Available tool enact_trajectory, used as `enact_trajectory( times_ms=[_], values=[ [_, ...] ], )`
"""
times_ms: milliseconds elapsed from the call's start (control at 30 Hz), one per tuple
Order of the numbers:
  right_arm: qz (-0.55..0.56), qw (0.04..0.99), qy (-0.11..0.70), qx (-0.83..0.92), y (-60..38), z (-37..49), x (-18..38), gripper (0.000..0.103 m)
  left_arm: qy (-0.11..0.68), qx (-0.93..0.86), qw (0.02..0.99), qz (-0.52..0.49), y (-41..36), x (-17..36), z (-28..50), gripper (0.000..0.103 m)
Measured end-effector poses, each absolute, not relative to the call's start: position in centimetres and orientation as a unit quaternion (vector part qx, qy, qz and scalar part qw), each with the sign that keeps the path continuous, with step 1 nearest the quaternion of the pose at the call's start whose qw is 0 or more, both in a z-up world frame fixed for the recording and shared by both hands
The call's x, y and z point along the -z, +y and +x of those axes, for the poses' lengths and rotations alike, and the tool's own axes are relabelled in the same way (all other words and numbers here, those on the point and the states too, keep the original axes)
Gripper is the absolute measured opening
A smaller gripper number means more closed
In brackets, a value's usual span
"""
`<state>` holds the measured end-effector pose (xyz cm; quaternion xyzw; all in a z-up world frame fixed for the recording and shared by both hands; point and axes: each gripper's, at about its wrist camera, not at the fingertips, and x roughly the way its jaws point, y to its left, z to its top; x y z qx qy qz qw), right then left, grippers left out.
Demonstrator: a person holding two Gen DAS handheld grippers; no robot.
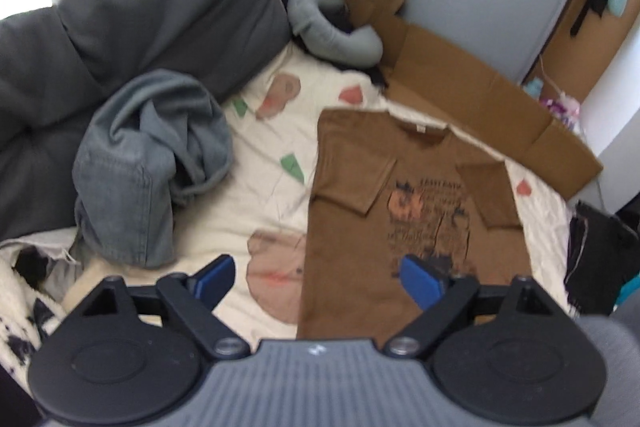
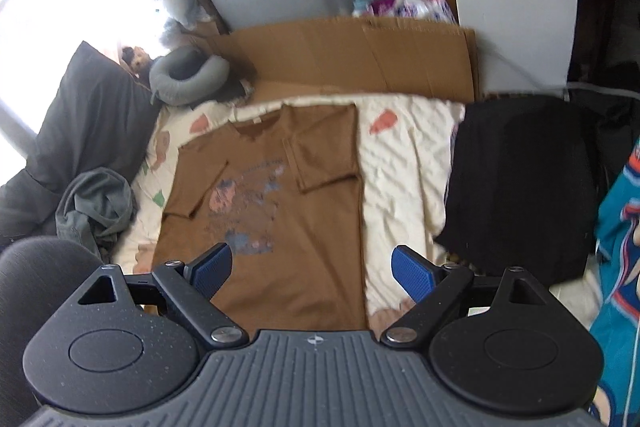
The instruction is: Fold clothes
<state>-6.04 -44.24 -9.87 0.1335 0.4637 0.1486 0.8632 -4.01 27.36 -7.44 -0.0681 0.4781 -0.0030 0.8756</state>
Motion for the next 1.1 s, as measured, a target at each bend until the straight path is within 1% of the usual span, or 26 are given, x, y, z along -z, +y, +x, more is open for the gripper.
enact_trajectory(
  times_ms=[200,333,400,467,567,633,667,700,733,800,900,1000,1100],
  values=[
    [0.109,0.856,0.489,-0.127,-43.6,-6.3,13.1,0.09,0.5,0.003,0.862,-0.076,27.5,11.1,-4.1,0.09],
    [0.1,0.85,0.503,-0.121,-43.0,-6.2,15.4,0.09,0.518,0.0,0.852,-0.078,27.8,13.6,-4.2,0.087],
    [0.099,0.845,0.512,-0.122,-42.8,-6.2,16.6,0.085,0.526,-0.001,0.846,-0.085,28.0,15.0,-4.4,0.084],
    [0.099,0.839,0.52,-0.123,-42.6,-6.2,17.8,0.084,0.535,-0.002,0.84,-0.091,28.2,16.3,-4.6,0.08],
    [0.091,0.834,0.53,-0.124,-42.2,-6.4,19.2,0.083,0.547,-0.003,0.831,-0.1,28.5,18.3,-4.9,0.071],
    [0.093,0.831,0.534,-0.126,-41.9,-6.5,20.1,0.082,0.555,-0.004,0.825,-0.106,28.7,19.7,-5.1,0.06],
    [0.093,0.83,0.536,-0.128,-41.9,-6.5,20.5,0.08,0.559,-0.004,0.822,-0.109,28.8,20.3,-5.2,0.057],
    [0.092,0.829,0.537,-0.128,-41.8,-6.6,20.9,0.079,0.564,-0.004,0.819,-0.112,28.9,21.0,-5.3,0.051],
    [0.09,0.828,0.539,-0.127,-41.6,-6.6,21.4,0.079,0.568,-0.005,0.815,-0.115,29.0,21.7,-5.4,0.047],
    [0.089,0.824,0.546,-0.124,-41.4,-6.7,22.5,0.074,0.575,-0.005,0.809,-0.121,29.2,23.0,-5.6,0.046],
    [0.087,0.814,0.563,-0.117,-41.2,-6.9,24.1,0.065,0.592,-0.009,0.796,-0.126,29.1,25.4,-6.0,0.041],
    [0.095,0.808,0.572,-0.104,-41.4,-7.0,25.4,0.061,0.61,-0.013,0.782,-0.132,28.9,27.8,-6.4,0.037],
    [0.121,0.802,0.578,-0.087,-41.8,-6.8,26.2,0.058,0.626,-0.016,0.768,-0.136,28.7,30.2,-6.8,0.027]
  ],
)
